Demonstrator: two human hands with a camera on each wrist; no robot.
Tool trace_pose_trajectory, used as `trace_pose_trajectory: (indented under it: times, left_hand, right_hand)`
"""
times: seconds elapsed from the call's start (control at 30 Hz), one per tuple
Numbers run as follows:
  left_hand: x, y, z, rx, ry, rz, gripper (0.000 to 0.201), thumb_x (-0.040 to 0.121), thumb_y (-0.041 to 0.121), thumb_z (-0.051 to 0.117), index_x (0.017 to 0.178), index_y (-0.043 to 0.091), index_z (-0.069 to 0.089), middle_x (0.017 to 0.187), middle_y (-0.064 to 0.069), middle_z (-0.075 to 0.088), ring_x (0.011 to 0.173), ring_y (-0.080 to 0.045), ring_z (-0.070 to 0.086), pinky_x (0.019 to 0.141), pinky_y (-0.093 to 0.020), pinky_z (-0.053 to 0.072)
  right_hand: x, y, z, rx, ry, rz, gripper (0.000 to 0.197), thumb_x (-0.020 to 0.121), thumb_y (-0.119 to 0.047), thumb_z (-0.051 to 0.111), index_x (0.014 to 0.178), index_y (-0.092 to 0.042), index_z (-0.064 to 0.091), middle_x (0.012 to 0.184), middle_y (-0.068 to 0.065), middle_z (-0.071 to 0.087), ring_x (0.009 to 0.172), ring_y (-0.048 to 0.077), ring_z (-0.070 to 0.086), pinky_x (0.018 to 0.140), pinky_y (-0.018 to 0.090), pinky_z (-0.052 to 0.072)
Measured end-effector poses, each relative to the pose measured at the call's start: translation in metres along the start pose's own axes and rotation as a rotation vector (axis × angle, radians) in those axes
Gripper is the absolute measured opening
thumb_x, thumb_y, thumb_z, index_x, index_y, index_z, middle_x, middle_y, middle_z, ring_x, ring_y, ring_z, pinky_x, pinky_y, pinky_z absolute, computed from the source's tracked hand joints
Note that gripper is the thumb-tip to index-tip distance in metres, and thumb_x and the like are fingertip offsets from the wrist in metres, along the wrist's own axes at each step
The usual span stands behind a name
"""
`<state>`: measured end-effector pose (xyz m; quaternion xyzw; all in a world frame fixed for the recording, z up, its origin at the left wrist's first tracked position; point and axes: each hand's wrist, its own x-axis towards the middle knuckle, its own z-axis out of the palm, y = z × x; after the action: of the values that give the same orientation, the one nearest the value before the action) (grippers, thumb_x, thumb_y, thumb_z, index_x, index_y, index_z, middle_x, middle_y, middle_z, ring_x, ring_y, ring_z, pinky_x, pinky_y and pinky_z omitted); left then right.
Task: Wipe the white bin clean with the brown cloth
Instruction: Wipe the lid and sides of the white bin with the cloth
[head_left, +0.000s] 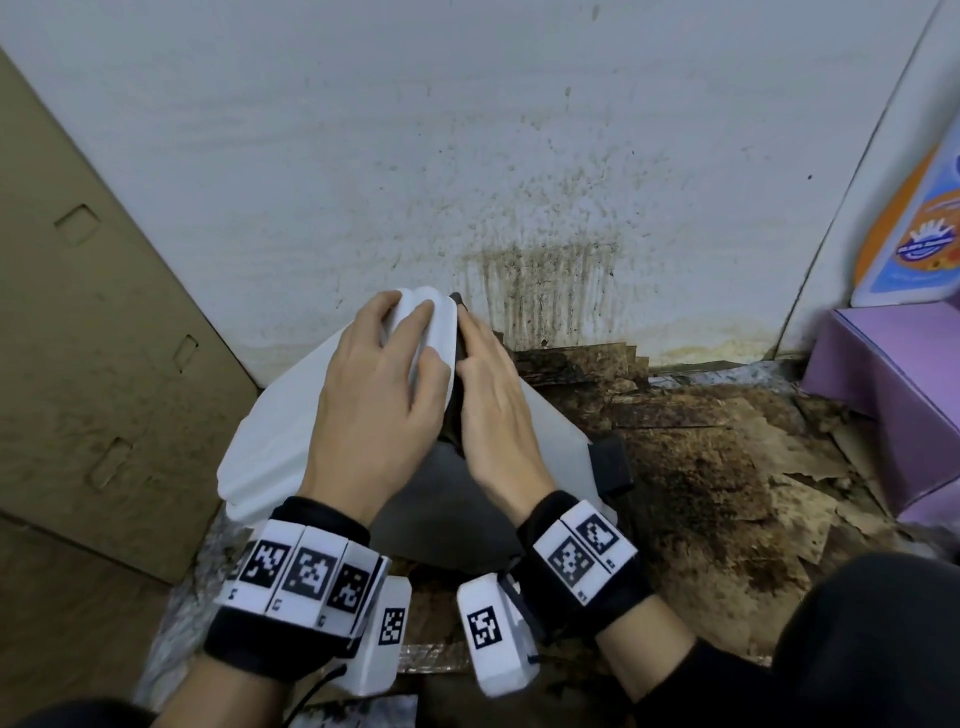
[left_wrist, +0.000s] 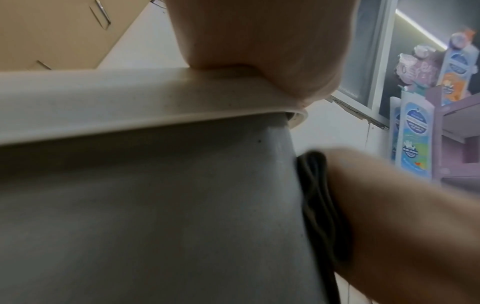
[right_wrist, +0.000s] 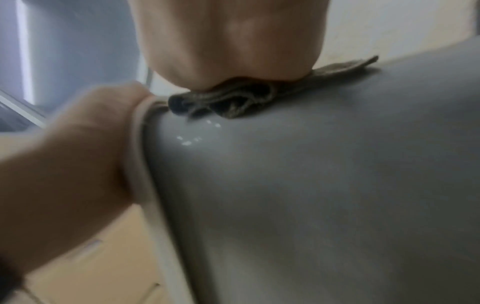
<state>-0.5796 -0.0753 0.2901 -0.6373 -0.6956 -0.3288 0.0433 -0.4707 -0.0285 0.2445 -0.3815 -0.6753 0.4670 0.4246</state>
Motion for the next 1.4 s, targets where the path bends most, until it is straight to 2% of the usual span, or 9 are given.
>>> trace_pose_trajectory:
  times: [0.17,0.27,0.4,0.53,0.77,0.93,1.07,1.27,1.4]
  left_hand:
    - [0.0,-0.003,-0.003,-0.018,-0.019,-0.004,0.061,0.096,0.042,0.028,0.146,0.016,0.052,0.155,-0.002,0.039,0.14,-0.017,0.038,0.11,-0.039,0.04]
    - [0.0,-0.011,-0.008,-0.035,-0.012,-0.013,0.059,0.097,0.043,0.029,0.146,0.02,0.051,0.154,0.0,0.039,0.139,-0.016,0.039,0.107,-0.041,0.043]
    - [-0.001,-0.017,-0.011,-0.05,-0.006,-0.027,0.057,0.097,0.043,0.029,0.145,0.023,0.051,0.154,0.004,0.039,0.138,-0.014,0.04,0.106,-0.041,0.044]
    - [-0.002,-0.01,-0.006,-0.019,-0.008,-0.006,0.053,0.099,0.04,0.032,0.145,0.022,0.051,0.153,0.002,0.039,0.137,-0.016,0.041,0.105,-0.039,0.043]
    - [0.0,-0.005,-0.004,0.011,-0.009,-0.013,0.056,0.097,0.04,0.03,0.145,0.019,0.051,0.153,-0.001,0.04,0.137,-0.018,0.041,0.106,-0.039,0.042]
    - [-0.001,-0.002,-0.004,-0.01,-0.021,-0.003,0.057,0.097,0.039,0.029,0.145,0.016,0.051,0.153,-0.002,0.04,0.138,-0.019,0.041,0.108,-0.042,0.042]
    - [-0.001,-0.005,-0.006,-0.02,-0.023,0.001,0.059,0.097,0.041,0.029,0.145,0.017,0.051,0.153,-0.002,0.04,0.138,-0.018,0.041,0.109,-0.042,0.042]
    - [0.001,-0.009,-0.006,-0.051,-0.017,-0.014,0.054,0.097,0.04,0.032,0.144,0.021,0.052,0.152,0.001,0.04,0.138,-0.016,0.04,0.107,-0.039,0.042]
    - [0.0,-0.002,-0.003,-0.052,-0.021,-0.001,0.051,0.099,0.036,0.036,0.143,0.02,0.053,0.152,0.0,0.04,0.137,-0.017,0.04,0.108,-0.04,0.041]
  right_hand:
    - [-0.004,0.031,-0.008,-0.068,0.027,-0.077,0.054,0.107,-0.034,0.026,0.162,-0.031,0.025,0.167,-0.018,0.024,0.153,-0.004,0.014,0.128,0.03,0.014]
    - [-0.009,0.065,-0.023,-0.11,0.047,0.095,0.057,0.103,-0.039,0.026,0.159,-0.033,0.03,0.164,-0.016,0.03,0.15,-0.002,0.02,0.127,0.036,0.018]
    - [-0.012,0.095,-0.045,-0.155,0.079,0.287,0.05,0.106,-0.025,0.026,0.155,-0.028,0.037,0.16,-0.008,0.038,0.147,0.005,0.025,0.124,0.036,0.021]
    - [-0.009,0.096,-0.047,-0.13,0.111,0.358,0.049,0.106,-0.021,0.028,0.153,-0.026,0.041,0.157,-0.006,0.041,0.147,0.01,0.027,0.124,0.04,0.022]
    - [0.002,0.042,-0.015,-0.077,0.086,0.16,0.063,0.096,-0.036,0.022,0.158,-0.032,0.032,0.164,-0.011,0.031,0.151,0.006,0.02,0.127,0.039,0.017]
    - [-0.002,0.007,0.005,-0.08,-0.007,-0.043,0.055,0.108,-0.033,0.02,0.163,-0.034,0.017,0.169,-0.02,0.013,0.153,-0.008,0.001,0.13,0.036,0.008]
    - [-0.016,0.029,0.006,-0.162,0.129,-0.165,0.055,0.108,-0.039,0.024,0.161,-0.027,0.027,0.168,-0.015,0.025,0.155,-0.003,0.012,0.129,0.036,0.017]
    - [-0.05,0.102,-0.021,-0.175,0.287,0.086,0.055,0.104,-0.053,0.032,0.156,-0.037,0.037,0.164,-0.019,0.031,0.152,-0.004,0.02,0.127,0.042,0.022]
    - [-0.06,0.12,-0.033,-0.09,0.299,0.198,0.051,0.104,-0.05,0.04,0.154,-0.04,0.041,0.163,-0.022,0.032,0.153,-0.001,0.02,0.127,0.044,0.02]
